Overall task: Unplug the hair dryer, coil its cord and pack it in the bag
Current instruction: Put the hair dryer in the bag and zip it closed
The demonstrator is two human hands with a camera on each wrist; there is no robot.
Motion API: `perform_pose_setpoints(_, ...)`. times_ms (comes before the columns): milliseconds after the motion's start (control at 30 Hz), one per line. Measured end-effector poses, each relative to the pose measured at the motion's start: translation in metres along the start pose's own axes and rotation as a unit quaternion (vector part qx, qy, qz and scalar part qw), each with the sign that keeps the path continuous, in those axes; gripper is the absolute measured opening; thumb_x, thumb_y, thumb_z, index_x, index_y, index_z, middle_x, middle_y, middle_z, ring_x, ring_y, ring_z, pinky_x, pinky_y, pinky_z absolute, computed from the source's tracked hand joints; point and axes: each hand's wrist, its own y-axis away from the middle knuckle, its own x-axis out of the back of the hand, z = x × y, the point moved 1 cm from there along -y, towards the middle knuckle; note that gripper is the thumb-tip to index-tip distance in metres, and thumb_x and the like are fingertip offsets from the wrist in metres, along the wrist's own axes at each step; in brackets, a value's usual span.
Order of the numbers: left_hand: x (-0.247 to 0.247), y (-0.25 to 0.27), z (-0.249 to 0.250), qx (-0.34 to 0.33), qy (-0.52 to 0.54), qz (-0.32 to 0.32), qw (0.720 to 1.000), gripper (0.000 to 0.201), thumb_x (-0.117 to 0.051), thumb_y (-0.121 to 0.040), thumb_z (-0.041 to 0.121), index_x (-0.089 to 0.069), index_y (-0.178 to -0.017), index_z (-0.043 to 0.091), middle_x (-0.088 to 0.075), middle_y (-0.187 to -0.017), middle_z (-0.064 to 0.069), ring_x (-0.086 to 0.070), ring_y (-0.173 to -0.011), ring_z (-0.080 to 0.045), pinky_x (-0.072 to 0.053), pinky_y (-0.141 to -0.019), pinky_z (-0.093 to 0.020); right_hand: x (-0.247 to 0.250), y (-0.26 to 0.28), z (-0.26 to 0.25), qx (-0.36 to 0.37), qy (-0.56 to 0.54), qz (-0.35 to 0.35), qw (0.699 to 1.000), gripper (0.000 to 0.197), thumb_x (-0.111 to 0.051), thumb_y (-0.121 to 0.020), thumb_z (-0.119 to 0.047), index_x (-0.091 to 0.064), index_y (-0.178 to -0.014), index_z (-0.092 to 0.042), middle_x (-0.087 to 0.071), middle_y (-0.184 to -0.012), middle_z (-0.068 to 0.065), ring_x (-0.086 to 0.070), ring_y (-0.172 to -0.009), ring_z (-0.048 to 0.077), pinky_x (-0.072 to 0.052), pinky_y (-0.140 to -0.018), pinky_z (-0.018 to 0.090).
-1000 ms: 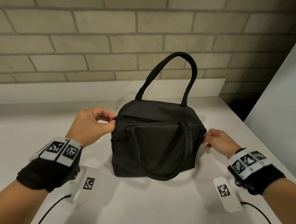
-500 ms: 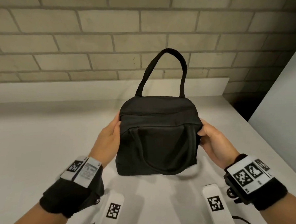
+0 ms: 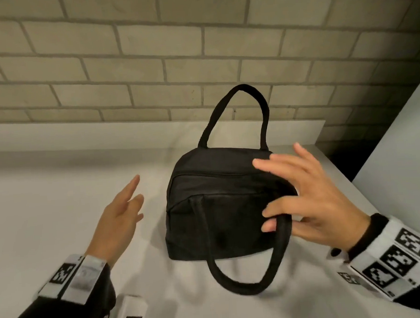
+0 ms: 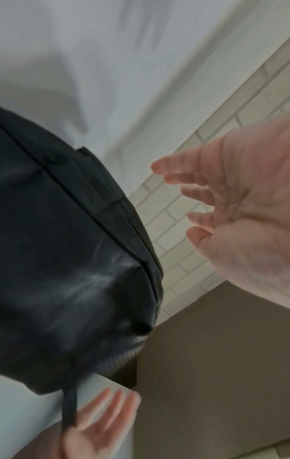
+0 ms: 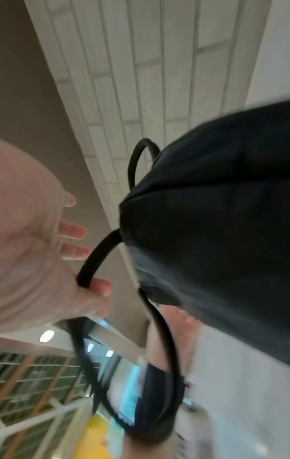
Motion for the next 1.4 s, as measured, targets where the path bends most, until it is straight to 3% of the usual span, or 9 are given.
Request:
perform_pose_setpoints(133,0.005,0.009,-0.014,0.032,-0.010,-0.010,0.999,0.045,-0.045,-0.093,0.019,-0.038,-0.134,0.036,-0.044,-0.122,0.012,-0.052,-0.100,-0.015,-0.037,-0.106,-0.047,0.026,-0.048,0.012,-0.190,-0.165,0.184,0.950,0.024,-0.061,-0.072,-0.034,-0.057,-0.095,-0.029,-0.043,-0.134,0.001,-0.037,-0.124,0.004,-0.027,-0.109,0.026)
perform_pose_setpoints(300,0.013,0.012,-0.024,0.022,0.005,0.000,1.000,0.044,-0.048,-0.092,0.014,-0.041,-0.132,0.031,-0.048,-0.124,0.009,-0.058,-0.096,-0.012,-0.042,-0.100,-0.045,0.015,-0.096,0.057,-0.521,-0.280,0.065,0.804,0.084,-0.068,-0.074,-0.026,-0.017,-0.141,-0.017,-0.036,-0.142,0.006,-0.035,-0.129,0.023,-0.031,-0.103,0.032)
perform_pose_setpoints(400,0.023,0.013,-0.030,0.011,0.038,0.013,0.999,0.038,-0.048,-0.091,0.009,-0.049,-0.117,0.037,-0.054,-0.120,0.012,-0.057,-0.106,-0.021,-0.047,-0.089,-0.039,-0.002,-0.106,0.068,-0.574,-0.361,0.062,0.733,0.081,-0.068,-0.073,-0.016,-0.021,-0.138,-0.008,-0.055,-0.111,0.013,-0.057,-0.092,0.024,-0.051,-0.090,0.043)
perform_pose_setpoints(500,0.032,0.015,-0.036,0.009,0.067,0.022,0.997,0.037,-0.049,-0.090,0.008,-0.051,-0.106,0.042,-0.055,-0.109,0.021,-0.058,-0.104,-0.023,-0.055,-0.081,-0.035,0.006,-0.116,0.062,-0.519,-0.353,0.060,0.776,0.056,-0.063,-0.076,-0.003,-0.040,-0.128,0.000,-0.056,-0.083,0.007,-0.054,-0.056,0.011,-0.049,-0.049,0.019)
perform_pose_setpoints(667,0.039,0.017,-0.044,0.027,0.088,0.024,0.995,0.035,-0.049,-0.091,0.010,-0.048,-0.116,0.035,-0.057,-0.109,0.016,-0.058,-0.107,-0.031,-0.049,-0.084,-0.043,0.040,-0.140,0.038,-0.328,-0.303,0.039,0.894,0.021,-0.053,-0.085,-0.004,-0.057,-0.075,-0.022,-0.048,-0.045,-0.012,-0.040,-0.035,0.003,-0.042,-0.045,0.019)
perform_pose_setpoints(867,-0.014,0.033,-0.028,-0.062,-0.016,-0.123,0.990,0.081,-0.070,-0.067,0.045,-0.014,-0.124,0.058,-0.026,-0.142,0.030,-0.031,-0.130,0.005,-0.028,-0.109,-0.024,0.053,-0.149,0.035,-0.364,-0.443,0.094,0.814,0.030,-0.038,-0.088,0.000,-0.053,-0.076,-0.022,-0.038,-0.039,-0.013,-0.031,-0.038,0.006,-0.041,-0.052,0.025)
perform_pose_setpoints(967,-0.053,0.027,-0.028,-0.095,0.003,-0.109,0.989,0.085,-0.072,-0.073,0.031,-0.016,-0.135,0.045,-0.031,-0.133,0.036,-0.034,-0.118,0.023,-0.031,-0.096,0.000,0.050,-0.150,0.030,-0.346,-0.462,0.072,0.813,0.031,-0.036,-0.087,0.002,-0.053,-0.080,-0.023,-0.041,-0.038,-0.014,-0.032,-0.039,0.006,-0.043,-0.056,0.026)
perform_pose_setpoints(1167,-0.082,0.006,-0.011,-0.131,-0.029,-0.020,0.991,0.028,-0.059,-0.085,0.015,-0.048,-0.076,0.039,-0.057,-0.082,0.014,-0.054,-0.078,-0.003,-0.041,-0.063,-0.007,0.052,-0.136,0.045,-0.360,-0.423,0.064,0.829,0.036,-0.035,-0.084,0.005,-0.054,-0.076,-0.024,-0.041,-0.039,-0.014,-0.032,-0.039,0.005,-0.040,-0.061,0.029)
perform_pose_setpoints(1400,-0.100,-0.018,0.017,-0.162,-0.044,-0.138,0.976,0.022,-0.058,-0.082,0.026,-0.046,-0.092,0.041,-0.054,-0.107,0.016,-0.052,-0.103,-0.012,-0.040,-0.086,-0.019,0.112,-0.107,0.124,-0.421,-0.175,0.104,0.884,0.020,-0.057,-0.079,-0.001,-0.057,-0.074,-0.020,-0.052,-0.064,-0.004,-0.049,-0.042,-0.003,-0.042,-0.049,0.009)
